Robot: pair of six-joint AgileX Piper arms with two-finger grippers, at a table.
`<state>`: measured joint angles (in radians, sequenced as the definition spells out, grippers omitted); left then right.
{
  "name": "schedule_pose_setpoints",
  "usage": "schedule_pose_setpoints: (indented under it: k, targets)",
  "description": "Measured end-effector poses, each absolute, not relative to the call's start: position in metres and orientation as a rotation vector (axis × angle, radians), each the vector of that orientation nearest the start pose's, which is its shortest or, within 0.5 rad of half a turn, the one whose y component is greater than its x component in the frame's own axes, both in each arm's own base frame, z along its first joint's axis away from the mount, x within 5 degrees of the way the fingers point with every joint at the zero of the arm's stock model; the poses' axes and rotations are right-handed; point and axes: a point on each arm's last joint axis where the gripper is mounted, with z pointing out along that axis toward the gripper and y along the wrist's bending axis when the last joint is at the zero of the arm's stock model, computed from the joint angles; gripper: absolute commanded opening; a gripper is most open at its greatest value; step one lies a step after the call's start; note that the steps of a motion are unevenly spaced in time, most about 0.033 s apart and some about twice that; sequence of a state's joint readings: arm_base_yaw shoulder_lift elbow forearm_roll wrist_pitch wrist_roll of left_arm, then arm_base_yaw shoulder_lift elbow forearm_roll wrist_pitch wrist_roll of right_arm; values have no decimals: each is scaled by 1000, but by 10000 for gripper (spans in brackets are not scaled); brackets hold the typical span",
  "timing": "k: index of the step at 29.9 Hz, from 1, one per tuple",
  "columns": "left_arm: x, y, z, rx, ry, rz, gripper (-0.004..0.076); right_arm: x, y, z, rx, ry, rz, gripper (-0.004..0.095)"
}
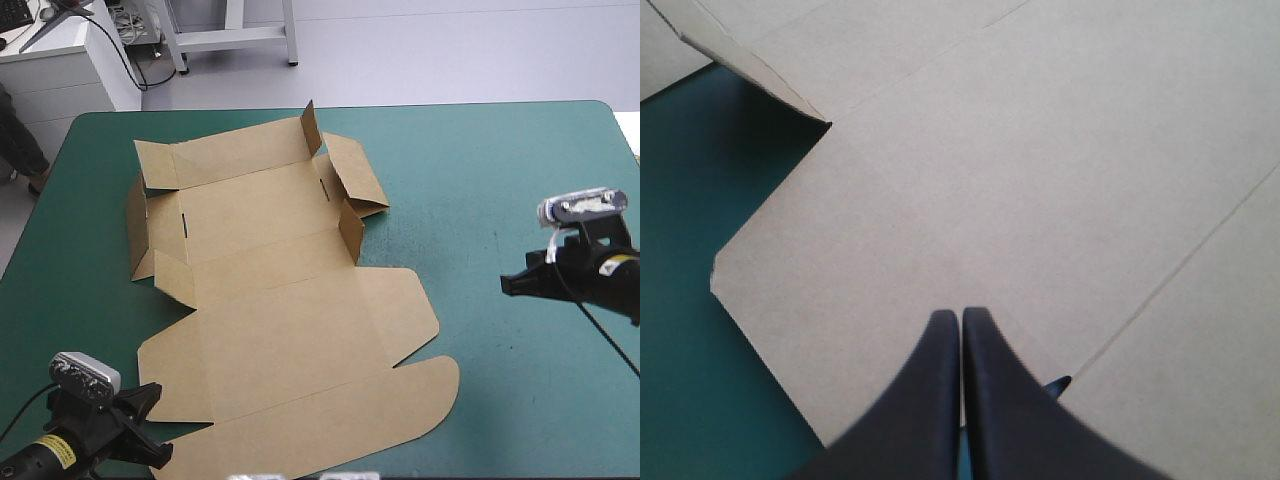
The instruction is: Fold the box
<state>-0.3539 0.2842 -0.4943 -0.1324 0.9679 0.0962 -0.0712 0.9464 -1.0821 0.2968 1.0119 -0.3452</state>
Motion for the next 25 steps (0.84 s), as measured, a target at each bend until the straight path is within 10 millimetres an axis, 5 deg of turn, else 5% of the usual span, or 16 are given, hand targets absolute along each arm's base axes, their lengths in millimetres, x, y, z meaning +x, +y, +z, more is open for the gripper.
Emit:
schedule_pose_setpoints:
  k: [9, 19, 25]
  targets:
    - [38, -25, 278, 477, 2199, -302, -8, 240, 29, 413, -363, 2363, 296, 5]
    - [38, -25, 278, 477, 2199, -302, -8, 304, 99, 434, -535, 2408, 282, 4]
    - [38, -25, 278, 477, 2198, -302, -8, 346, 137, 430, -584, 2407, 324, 4]
